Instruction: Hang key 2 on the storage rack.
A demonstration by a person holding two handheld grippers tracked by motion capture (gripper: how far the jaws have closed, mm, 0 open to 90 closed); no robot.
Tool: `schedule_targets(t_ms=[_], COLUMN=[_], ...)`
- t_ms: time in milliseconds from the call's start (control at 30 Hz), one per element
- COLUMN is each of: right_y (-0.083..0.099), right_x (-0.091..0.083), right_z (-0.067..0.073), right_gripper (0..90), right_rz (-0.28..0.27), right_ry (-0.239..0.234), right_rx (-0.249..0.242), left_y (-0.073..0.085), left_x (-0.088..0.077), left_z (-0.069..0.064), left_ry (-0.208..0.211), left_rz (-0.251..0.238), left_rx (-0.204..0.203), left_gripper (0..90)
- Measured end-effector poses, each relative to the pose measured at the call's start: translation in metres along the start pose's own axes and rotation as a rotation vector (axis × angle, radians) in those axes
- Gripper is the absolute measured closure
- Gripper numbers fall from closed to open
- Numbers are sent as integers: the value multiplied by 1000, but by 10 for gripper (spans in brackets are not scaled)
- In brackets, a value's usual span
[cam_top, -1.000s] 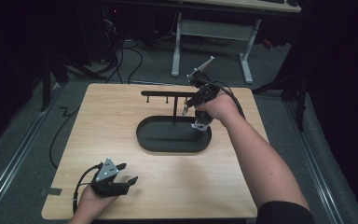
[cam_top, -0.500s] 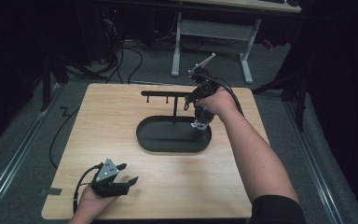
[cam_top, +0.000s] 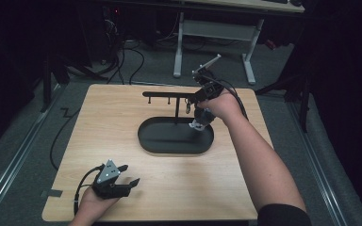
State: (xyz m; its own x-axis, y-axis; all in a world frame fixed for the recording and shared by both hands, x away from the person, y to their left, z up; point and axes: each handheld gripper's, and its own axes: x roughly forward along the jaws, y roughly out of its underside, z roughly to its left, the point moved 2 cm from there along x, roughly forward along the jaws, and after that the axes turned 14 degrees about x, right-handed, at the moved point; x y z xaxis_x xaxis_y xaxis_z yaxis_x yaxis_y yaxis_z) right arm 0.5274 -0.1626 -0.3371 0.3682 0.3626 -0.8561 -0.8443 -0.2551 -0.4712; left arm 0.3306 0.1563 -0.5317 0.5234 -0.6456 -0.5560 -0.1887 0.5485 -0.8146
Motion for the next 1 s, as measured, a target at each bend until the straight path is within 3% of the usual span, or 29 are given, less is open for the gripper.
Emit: schedule_targets(t_ms=[200, 600, 767, 1000], right_y=[21, 70, 95, 126], right_x=[-5, 3, 14, 23], right_z=[0, -10, -14, -20], right_gripper=[739, 528, 496, 453], right_rz=[-8, -49, -93, -126], right_ry=[-15, -57, -34, -54], right_rx=[3, 6, -17, -10], left_y=[0, -3, -3, -3], left_x=[1, 5, 6, 6], left_z=[-1, -6, -7, -7], left_ry=[4, 16, 20, 28], left_rz=[2, 11, 6, 2], left_rx=[3, 18, 15, 7], left_gripper=[308, 307, 307, 307])
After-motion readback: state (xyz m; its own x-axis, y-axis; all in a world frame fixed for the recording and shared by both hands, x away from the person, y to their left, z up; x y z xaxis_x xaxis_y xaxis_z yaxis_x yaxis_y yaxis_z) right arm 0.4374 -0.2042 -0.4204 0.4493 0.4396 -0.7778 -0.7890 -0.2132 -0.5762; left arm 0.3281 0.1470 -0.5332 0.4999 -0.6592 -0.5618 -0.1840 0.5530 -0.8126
